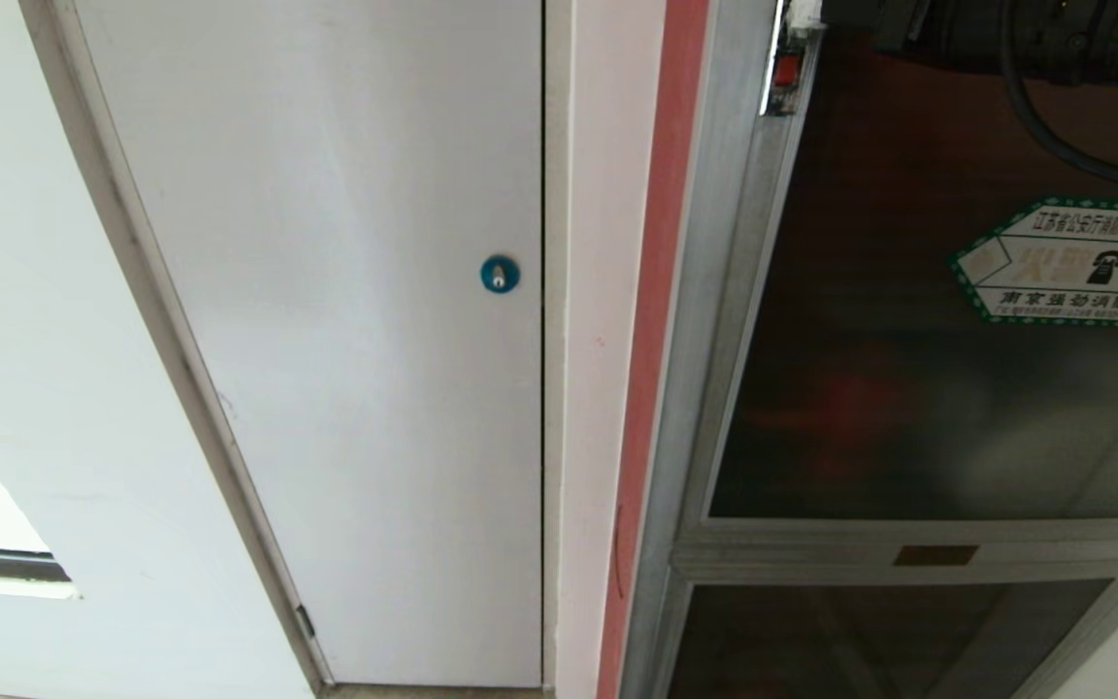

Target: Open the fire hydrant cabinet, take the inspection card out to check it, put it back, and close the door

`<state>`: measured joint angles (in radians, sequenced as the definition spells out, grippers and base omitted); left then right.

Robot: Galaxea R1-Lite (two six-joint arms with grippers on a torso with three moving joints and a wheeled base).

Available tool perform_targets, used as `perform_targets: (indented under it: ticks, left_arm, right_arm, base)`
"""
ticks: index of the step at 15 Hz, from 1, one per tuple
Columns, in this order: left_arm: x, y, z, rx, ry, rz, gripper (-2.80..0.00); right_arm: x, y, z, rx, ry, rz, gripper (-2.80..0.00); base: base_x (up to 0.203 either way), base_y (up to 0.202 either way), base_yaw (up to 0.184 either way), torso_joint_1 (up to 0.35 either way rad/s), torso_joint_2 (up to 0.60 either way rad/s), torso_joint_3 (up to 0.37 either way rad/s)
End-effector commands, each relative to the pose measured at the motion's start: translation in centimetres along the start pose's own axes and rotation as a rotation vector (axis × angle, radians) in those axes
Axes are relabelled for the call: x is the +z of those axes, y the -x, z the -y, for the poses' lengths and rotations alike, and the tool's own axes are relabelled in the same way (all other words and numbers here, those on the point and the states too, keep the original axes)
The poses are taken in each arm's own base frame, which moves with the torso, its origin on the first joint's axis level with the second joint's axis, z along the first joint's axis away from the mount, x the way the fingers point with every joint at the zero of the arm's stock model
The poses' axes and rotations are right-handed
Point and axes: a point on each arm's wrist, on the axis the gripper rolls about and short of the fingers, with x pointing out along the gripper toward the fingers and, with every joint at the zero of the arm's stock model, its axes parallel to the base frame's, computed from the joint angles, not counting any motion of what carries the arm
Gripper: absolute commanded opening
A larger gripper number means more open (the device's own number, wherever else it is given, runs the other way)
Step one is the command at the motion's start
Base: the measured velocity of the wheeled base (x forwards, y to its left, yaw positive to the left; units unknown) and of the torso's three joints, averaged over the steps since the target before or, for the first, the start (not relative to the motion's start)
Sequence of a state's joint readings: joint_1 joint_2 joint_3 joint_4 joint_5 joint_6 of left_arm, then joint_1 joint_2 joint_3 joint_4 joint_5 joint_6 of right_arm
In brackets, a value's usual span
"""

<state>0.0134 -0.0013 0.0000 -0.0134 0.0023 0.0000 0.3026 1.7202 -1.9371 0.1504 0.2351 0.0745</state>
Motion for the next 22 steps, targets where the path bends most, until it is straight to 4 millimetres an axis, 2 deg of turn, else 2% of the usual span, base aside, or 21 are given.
perform_targets:
  ticks: [1,14,22]
  left_arm:
    - [-0.2,0.0,0.0,0.0,0.0,-0.006,-2.8]
    - [-0.2,-0.1,0.0,0.0,0.0,-0.007,-2.8]
    - [-0.2,0.0,0.0,0.001,0.0,-0.006,-2.8]
  right_arm:
    - [-0.5,-0.3,0.1,0.001,-0.007,-0.019,-2.8]
    - [-1.3,-1.0,1.4,-0.034,-0.01,-0.033,-2.8]
    - [-1.4,-1.1,1.4,-0.033,-0.006,-0.039,-2.8]
  base:
    - [0.0,0.0,0.0,0.0,0.0,0.0]
    - [0.0,0.0,0.0,0.0,0.0,0.0]
    - [0.0,0.0,0.0,0.0,0.0,0.0]
